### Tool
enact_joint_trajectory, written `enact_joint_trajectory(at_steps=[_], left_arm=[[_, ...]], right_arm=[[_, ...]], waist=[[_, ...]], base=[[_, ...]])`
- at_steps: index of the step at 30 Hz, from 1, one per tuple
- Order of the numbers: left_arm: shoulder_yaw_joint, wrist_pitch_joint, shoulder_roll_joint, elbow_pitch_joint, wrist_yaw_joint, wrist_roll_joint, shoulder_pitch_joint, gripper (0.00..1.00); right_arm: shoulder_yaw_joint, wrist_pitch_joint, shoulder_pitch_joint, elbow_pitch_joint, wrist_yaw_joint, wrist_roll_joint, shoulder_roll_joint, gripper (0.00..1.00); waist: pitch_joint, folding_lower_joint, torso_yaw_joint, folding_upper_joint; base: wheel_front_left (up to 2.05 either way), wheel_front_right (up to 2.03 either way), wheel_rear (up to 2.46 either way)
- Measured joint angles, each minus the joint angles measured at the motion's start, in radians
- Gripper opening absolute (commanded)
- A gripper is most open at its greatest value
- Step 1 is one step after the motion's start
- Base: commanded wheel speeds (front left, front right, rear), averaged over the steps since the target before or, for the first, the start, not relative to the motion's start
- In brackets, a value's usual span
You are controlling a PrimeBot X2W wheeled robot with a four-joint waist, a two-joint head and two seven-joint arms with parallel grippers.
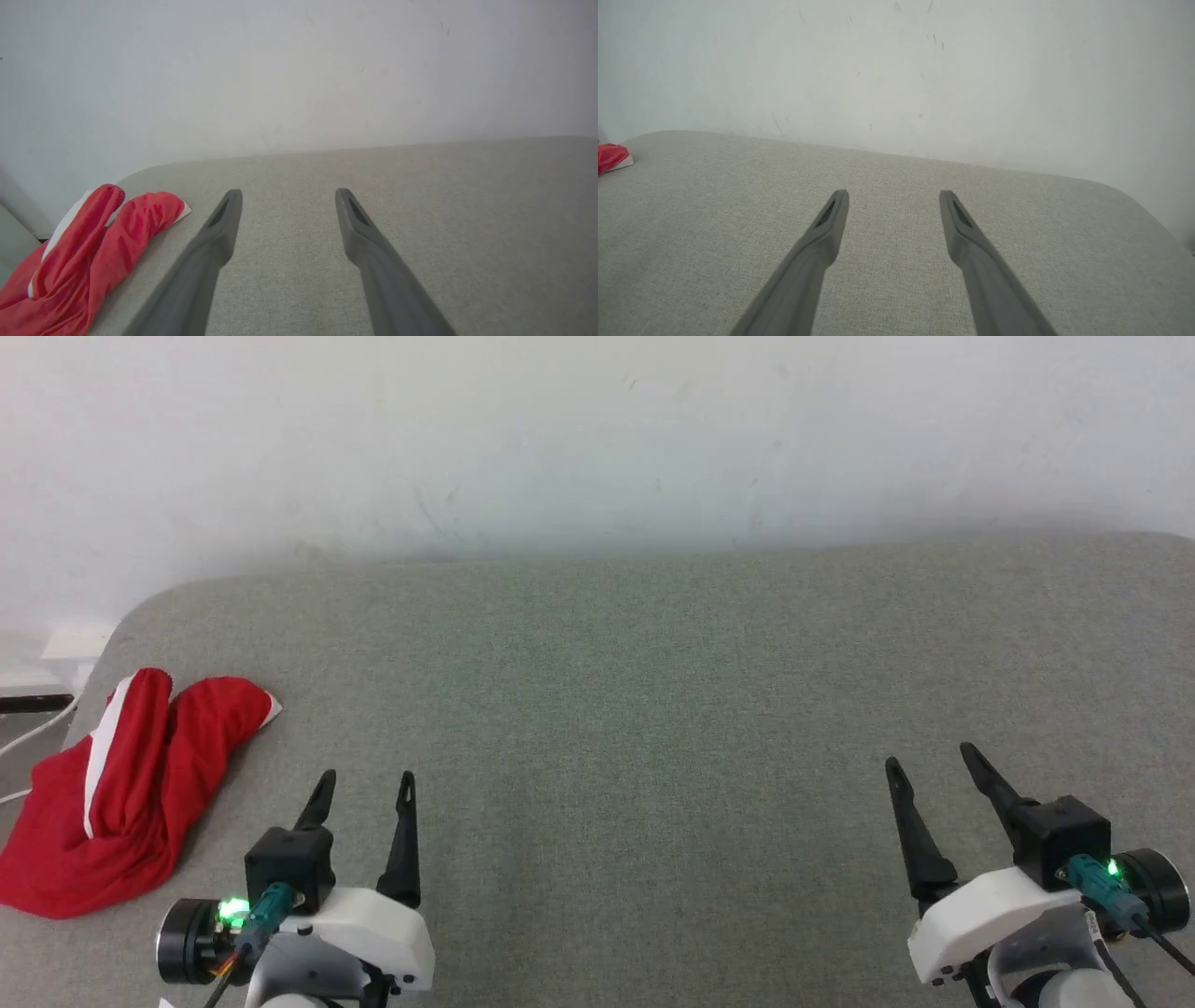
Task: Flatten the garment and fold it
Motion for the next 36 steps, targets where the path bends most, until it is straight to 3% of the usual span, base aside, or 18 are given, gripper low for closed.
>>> enact_joint_trajectory(at_steps=[18,36], left_arm=[[-0.002,-0.035,0.0,0.011,-0.01,-0.053,-0.003,1.0],[0.029,-0.071,0.0,0.015,-0.017,-0.1,-0.004,1.0]], right_arm=[[-0.006,-0.037,0.0,0.004,0.0,0.019,0.0,1.0],[0.002,-0.073,0.0,0.003,0.0,0.034,0.0,1.0]], waist=[[-0.001,0.0,0.036,0.0],[-0.01,0.0,0.166,0.0]], base=[[0.0,0.0,0.0],[0.0,0.0,0.0]])
